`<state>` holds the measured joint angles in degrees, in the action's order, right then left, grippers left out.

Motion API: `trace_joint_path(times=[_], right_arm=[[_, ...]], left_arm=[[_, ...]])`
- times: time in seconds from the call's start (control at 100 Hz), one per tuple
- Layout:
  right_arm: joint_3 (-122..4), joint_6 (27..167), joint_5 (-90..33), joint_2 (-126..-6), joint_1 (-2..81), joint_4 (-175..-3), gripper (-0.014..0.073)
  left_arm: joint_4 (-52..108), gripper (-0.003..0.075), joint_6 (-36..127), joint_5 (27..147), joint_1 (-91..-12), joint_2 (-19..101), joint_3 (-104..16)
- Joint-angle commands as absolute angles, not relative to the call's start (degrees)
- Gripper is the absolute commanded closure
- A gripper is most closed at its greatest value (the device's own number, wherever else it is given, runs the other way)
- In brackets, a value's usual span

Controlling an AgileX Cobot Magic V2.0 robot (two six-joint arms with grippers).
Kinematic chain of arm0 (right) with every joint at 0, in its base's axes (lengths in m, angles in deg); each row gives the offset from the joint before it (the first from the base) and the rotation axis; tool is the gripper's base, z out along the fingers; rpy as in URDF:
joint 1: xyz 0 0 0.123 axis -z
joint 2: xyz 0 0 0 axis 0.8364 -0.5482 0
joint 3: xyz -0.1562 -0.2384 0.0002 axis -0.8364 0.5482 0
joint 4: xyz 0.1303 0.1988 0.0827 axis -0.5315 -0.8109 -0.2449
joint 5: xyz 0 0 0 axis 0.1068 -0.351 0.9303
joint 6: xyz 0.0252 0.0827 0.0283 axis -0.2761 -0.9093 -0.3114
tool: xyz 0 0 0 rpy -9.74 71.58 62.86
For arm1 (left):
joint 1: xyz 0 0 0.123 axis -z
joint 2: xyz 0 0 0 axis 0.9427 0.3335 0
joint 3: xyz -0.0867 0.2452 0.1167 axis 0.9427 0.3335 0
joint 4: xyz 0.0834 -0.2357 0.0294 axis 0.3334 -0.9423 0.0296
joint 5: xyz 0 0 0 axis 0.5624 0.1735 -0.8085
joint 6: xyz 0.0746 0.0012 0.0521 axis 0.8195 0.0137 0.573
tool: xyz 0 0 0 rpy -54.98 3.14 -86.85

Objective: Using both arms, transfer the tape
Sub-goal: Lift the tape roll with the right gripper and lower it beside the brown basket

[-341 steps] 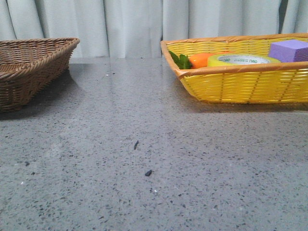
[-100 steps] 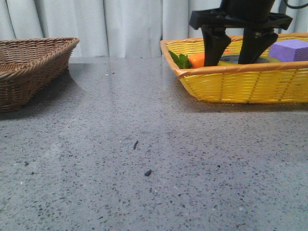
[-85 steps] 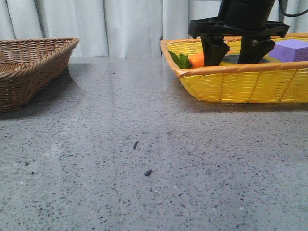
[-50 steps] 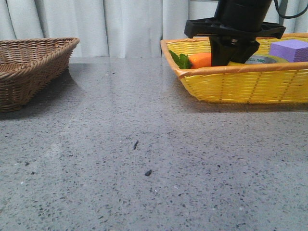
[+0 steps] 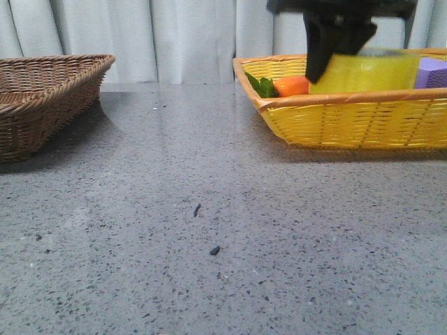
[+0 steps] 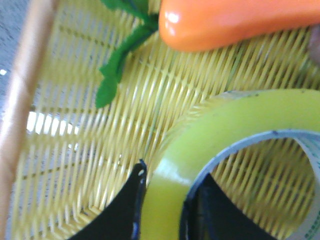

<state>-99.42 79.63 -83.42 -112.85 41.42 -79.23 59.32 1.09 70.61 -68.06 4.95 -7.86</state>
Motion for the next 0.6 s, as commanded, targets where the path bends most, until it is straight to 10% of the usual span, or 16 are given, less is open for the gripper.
trace_joint_path(times=[0.0, 0.59], right_arm=[[-105.31, 80.01, -84.69, -109.69, 40.76, -77.66, 0.0649], [-123.72, 82.32, -85.09, -115.82, 15.67, -71.63, 0.0650]], left_arm=[[59.26, 0.0480, 0.92, 65.96, -68.23, 5.76, -9.66], [59.26, 0.0480, 0.92, 65.96, -68.23, 5.76, -9.66]])
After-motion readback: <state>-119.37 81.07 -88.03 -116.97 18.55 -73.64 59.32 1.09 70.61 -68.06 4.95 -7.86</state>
